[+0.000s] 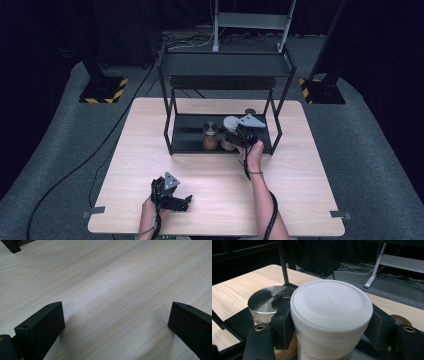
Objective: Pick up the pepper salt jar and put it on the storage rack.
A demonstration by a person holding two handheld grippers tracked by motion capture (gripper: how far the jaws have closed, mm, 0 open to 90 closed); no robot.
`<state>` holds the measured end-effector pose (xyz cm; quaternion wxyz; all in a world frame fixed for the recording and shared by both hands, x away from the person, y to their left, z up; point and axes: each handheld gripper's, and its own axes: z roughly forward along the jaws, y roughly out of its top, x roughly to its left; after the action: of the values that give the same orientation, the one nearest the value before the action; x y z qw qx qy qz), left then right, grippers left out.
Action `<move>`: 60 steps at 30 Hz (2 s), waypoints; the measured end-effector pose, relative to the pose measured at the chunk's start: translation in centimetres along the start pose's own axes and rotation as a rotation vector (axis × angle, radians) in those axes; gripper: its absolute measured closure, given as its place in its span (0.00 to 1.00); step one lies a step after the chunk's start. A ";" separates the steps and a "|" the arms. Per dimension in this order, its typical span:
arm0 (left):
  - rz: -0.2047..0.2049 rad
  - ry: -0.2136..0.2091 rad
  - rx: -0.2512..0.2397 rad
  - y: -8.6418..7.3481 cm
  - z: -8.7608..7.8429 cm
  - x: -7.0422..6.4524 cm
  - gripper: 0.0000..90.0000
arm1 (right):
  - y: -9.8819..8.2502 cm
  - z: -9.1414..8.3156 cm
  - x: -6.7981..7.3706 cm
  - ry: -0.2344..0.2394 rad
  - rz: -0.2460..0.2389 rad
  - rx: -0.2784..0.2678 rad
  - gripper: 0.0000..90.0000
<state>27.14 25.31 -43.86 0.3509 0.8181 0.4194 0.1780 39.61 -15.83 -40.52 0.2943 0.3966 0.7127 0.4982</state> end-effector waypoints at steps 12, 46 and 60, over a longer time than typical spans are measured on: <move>0.001 0.001 -0.001 0.0 0.0 0.0 0.00 | 0.4 0.0 -0.1 0.004 -0.004 0.015 0.36; 0.001 0.003 -0.002 0.0 0.0 -0.1 0.00 | 3.0 -3.0 -1.7 0.025 0.002 0.379 0.00; 0.001 0.001 -0.001 0.0 0.0 0.0 0.00 | -2.2 -8.5 -2.5 -0.012 0.030 0.442 0.00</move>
<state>27.12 25.29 -43.86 0.3508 0.8180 0.4193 0.1787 33.39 -22.46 -39.75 0.1971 0.4650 0.7967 0.3320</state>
